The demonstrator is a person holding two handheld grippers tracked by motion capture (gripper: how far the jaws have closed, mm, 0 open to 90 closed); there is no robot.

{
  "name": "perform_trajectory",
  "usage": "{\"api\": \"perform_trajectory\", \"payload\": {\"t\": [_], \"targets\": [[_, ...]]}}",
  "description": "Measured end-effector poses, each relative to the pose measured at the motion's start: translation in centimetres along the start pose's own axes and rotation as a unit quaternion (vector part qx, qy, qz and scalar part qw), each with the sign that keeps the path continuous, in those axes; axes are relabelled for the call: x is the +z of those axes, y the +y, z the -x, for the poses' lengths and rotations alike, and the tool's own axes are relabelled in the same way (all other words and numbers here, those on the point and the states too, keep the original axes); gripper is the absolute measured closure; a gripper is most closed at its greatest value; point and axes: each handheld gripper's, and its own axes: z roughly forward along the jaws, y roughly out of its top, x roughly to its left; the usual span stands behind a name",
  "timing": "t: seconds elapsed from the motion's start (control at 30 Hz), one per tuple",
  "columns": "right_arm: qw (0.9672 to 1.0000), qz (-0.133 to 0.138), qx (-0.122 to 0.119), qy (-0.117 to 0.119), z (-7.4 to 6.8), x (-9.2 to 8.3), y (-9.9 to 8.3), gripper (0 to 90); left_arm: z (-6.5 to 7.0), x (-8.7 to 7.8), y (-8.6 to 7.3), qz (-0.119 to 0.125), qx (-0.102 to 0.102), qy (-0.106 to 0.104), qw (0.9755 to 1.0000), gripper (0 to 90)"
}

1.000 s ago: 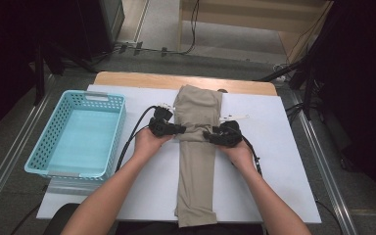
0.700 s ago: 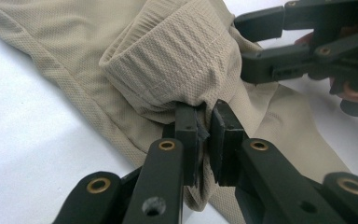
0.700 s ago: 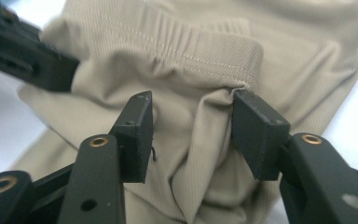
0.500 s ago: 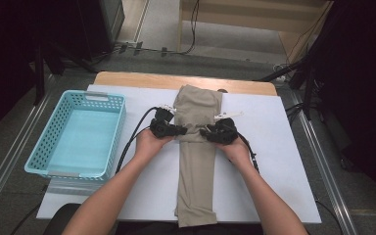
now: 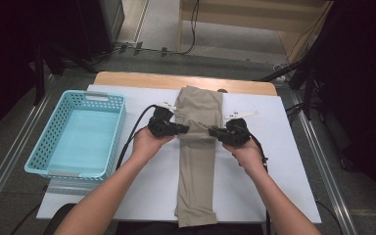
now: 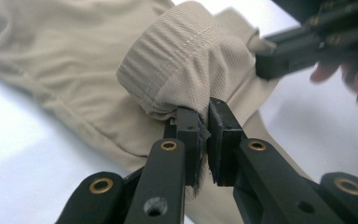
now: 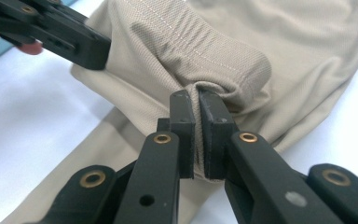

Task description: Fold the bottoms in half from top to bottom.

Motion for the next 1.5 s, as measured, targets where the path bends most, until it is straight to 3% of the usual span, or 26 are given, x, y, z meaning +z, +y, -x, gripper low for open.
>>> {"api": "perform_trajectory", "payload": {"t": [0.2, 0.37, 0.47, 0.53, 0.6, 0.67, 0.73, 0.83, 0.97, 1.0, 1.07, 1.2, 1.27, 1.37, 1.5], "targets": [[0.9998, -0.003, 0.007, 0.02, -1.5, -2.2, -2.7, 83.0, 2.2, -1.1, -1.7, -0.018, 0.018, -0.017, 0.9995, 83.0], [0.9992, -0.019, -0.01, 0.033, -3.5, -3.2, -4.8, 82.4, 3.5, -1.8, -3.4, -0.041, 0.032, -0.024, 0.9984, 81.3], [0.9986, -0.031, -0.013, 0.041, -4.4, -3.5, -5.9, 82.3, 3.8, -1.9, -4.7, -0.047, 0.01, -0.04, 0.9981, 81.2], [0.9982, -0.033, -0.016, 0.047, -4.9, -3.6, -6.4, 80.6, 4.0, -1.9, -5.4, -0.052, 0.011, -0.037, 0.9979, 77.6], [0.9967, -0.044, -0.023, 0.065, -4.9, -3.3, -7.1, 64.6, 4.0, -1.9, -5.7, -0.061, 0.013, -0.035, 0.9974, 68.6], [0.9957, -0.054, -0.04, 0.064, -4.7, -3.0, -7.6, 50.9, 3.9, -2.2, -5.5, -0.058, 0.016, -0.028, 0.9978, 56.8], [0.9959, -0.048, -0.041, 0.065, -4.5, -3.3, -7.6, 44.8, 3.8, -2.7, -5.3, -0.045, 0.015, -0.022, 0.9986, 49.0], [0.9967, -0.017, -0.049, 0.063, -4.3, -4.5, -6.9, 42.9, 3.6, -3.4, -4.9, -0.024, 0.022, -0.006, 0.9995, 45.6], [0.9968, 0.023, -0.05, 0.057, -3.5, -5.3, -6.1, 51.4, 2.9, -3.2, -4.4, -0.016, 0.013, 0.008, 0.9998, 47.1], [0.9976, 0.024, -0.05, 0.043, -3.2, -5.1, -6.0, 54.0, 2.6, -3.0, -4.3, -0.014, 0.009, 0.013, 0.9998, 49.5], [0.999, 0.013, -0.035, 0.023, -2.3, -4.3, -5.6, 56.1, 2.1, -2.6, -4.0, -0.018, -0.006, 0.018, 0.9997, 56.9], [0.9997, -0.005, -0.02, -0.014, -0.5, -2.3, -4.3, 76.6, 0.9, -1.0, -3.4, -0.023, -0.004, 0.029, 0.9993, 79.6], [0.9998, -0.014, 0.001, -0.012, 0.4, -1.1, -3.9, 86.8, 0.1, 0.1, -3.2, -0.034, -0.006, 0.023, 0.9991, 88.4], [0.9994, -0.029, 0.018, -0.009, 1.5, 0.6, -3.6, 87.6, -0.6, 1.5, -3.4, -0.04, -0.02, 0.013, 0.9989, 89.7], [0.9983, -0.051, 0.028, -0.004, 2.0, 2.3, -4.2, 87.4, -0.2, 2.4, -3.9, -0.054, 0.001, 0.009, 0.9985, 89.6]]}}
